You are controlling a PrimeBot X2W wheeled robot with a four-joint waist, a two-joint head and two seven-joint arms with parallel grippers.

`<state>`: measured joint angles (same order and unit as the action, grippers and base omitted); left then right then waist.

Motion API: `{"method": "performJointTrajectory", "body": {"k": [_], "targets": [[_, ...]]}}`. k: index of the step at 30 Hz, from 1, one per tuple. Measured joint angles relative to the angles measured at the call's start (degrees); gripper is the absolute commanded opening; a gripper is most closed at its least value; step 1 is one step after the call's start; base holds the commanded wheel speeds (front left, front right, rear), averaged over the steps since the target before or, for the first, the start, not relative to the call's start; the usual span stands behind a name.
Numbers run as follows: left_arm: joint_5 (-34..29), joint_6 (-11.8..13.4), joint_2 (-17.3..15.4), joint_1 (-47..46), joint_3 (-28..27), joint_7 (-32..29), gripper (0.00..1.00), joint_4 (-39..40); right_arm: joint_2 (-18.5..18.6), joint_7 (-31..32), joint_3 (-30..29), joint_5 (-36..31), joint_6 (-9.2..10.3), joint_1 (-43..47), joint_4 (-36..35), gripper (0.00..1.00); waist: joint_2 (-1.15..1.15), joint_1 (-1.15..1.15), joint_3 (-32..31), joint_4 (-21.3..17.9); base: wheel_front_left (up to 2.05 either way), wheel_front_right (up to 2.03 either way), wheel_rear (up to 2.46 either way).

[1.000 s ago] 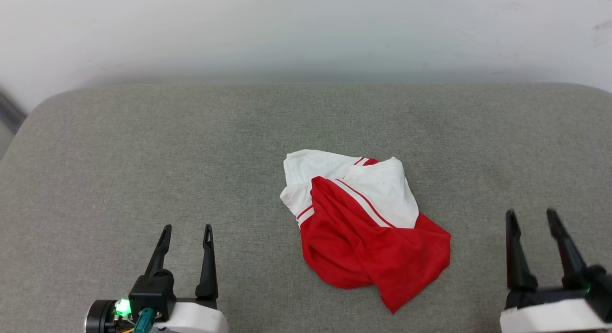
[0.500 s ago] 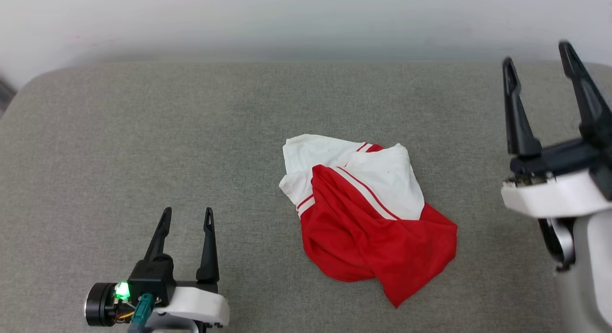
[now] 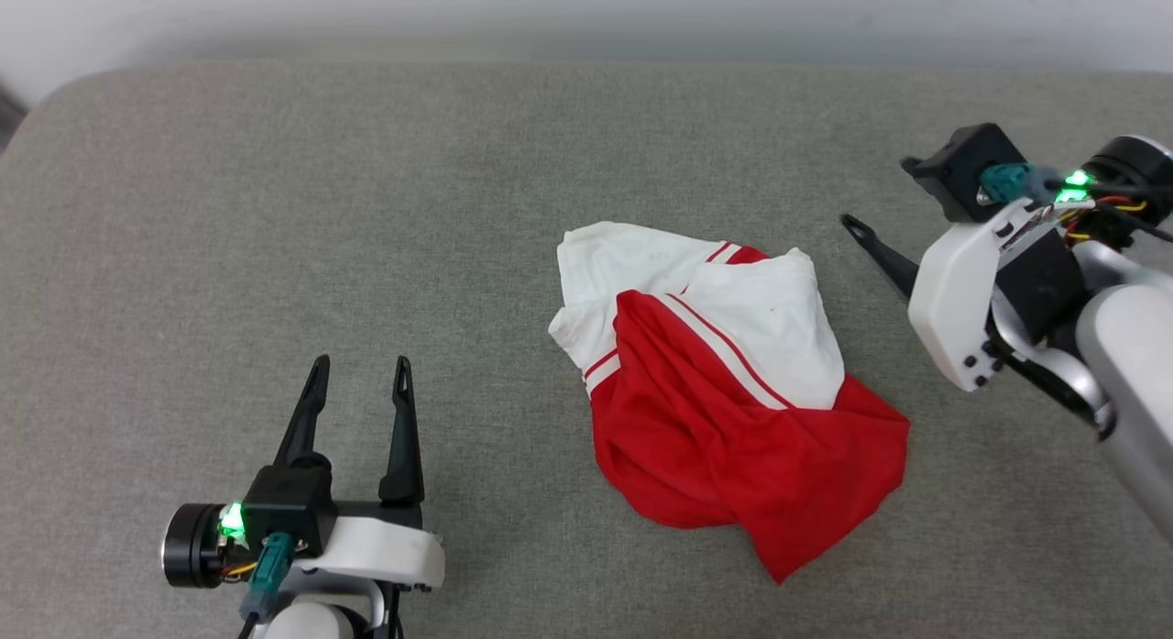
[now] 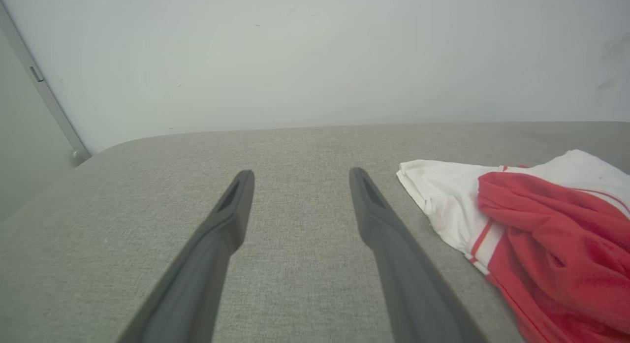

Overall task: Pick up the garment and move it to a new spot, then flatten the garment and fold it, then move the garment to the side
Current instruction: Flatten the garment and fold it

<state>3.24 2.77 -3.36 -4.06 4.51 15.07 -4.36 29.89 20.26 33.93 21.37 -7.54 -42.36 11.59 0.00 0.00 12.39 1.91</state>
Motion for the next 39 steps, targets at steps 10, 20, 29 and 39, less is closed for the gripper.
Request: {"method": "performJointTrajectory", "body": {"k": [10, 20, 29, 39], "targets": [[0.16, -0.29, 0.33, -4.00, 1.43, 0.00, 1.00, 0.71, 7.92, 22.98, 14.17, 19.56, 0.02, -9.99, 2.43, 1.00, 0.00, 0.00, 4.97, 2.60, 0.00, 0.00, 0.00], [2.07, 0.47, 0.40, -7.77, 4.19, 0.00, 1.00, 1.21, 4.66, 25.38, 20.57, 24.65, 0.04, -13.56, 11.50, 1.00, 0.00, 0.00, 11.08, 6.03, 0.00, 0.00, 0.00], [2.05, 1.22, 0.43, -8.11, 4.01, 0.00, 1.00, 0.37, 4.53, 18.51, 26.65, 26.11, 0.05, -14.84, 14.55, 0.00, 0.00, 0.00, 11.09, 6.07, 0.00, 0.00, 0.00], [0.80, 0.74, 0.44, -4.82, 1.60, 0.00, 1.00, 0.25, 10.14, 4.98, 27.98, 28.74, 0.03, -15.34, 8.48, 0.00, 0.00, 0.00, 4.88, 2.64, 0.00, 0.00, 0.00]]}}
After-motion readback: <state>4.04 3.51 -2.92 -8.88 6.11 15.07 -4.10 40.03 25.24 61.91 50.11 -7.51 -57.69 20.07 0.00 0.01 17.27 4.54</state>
